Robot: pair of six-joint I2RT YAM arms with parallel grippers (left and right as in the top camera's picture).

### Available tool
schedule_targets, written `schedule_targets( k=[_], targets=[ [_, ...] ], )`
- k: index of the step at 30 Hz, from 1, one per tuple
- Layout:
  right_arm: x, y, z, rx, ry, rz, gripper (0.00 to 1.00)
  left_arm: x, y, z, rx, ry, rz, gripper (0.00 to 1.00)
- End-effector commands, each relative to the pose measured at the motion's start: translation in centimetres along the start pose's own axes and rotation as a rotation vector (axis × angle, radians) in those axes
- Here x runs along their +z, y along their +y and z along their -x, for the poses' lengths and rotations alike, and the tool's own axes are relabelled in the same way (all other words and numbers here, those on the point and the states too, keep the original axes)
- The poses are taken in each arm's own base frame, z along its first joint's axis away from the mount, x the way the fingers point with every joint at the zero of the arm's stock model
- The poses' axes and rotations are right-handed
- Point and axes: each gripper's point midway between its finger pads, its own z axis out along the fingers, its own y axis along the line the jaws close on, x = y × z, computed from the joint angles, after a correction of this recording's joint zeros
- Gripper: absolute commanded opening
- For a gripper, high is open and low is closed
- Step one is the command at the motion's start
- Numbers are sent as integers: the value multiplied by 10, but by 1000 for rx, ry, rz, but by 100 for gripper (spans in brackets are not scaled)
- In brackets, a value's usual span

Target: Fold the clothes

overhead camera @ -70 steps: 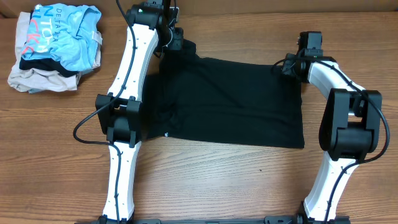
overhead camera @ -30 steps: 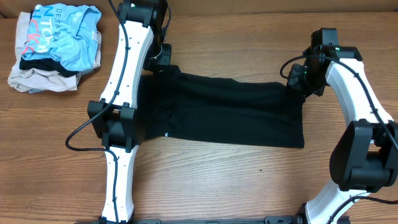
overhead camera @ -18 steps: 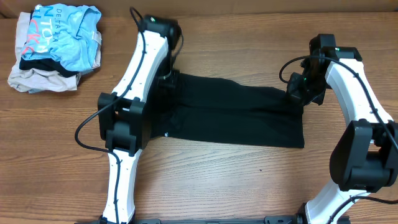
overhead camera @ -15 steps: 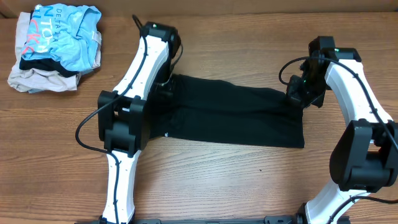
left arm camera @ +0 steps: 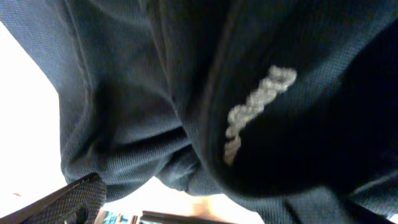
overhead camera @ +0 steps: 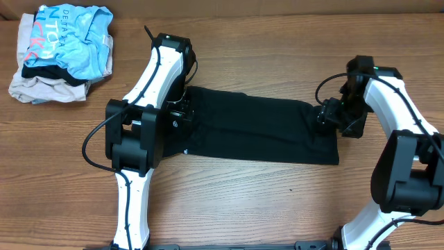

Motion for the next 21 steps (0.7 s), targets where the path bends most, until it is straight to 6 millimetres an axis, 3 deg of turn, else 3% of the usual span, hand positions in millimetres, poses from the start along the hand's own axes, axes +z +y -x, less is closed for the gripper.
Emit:
schedule_targets(
  k=[1, 6, 10, 15, 19, 21],
  targets=[
    [0, -9, 0, -1, -18, 3, 79, -21, 12, 3, -17, -79, -8, 100],
    [20, -4, -9, -26, 5, 55, 84, -64, 24, 16, -70, -214, -46, 100],
    [34, -6, -18, -25, 25, 61, 85, -121, 28, 23, -100, -408, -131, 100],
    [45, 8, -25, -29, 42, 156, 84, -192, 47, 11, -165, -646, -167, 100],
    [54, 17, -26, -39, 26, 208, 76, -232, 57, -3, -186, -790, -178, 100],
    [60, 18, -25, -47, 6, 213, 57, -248, 60, -9, -193, -851, -183, 100]
  ],
)
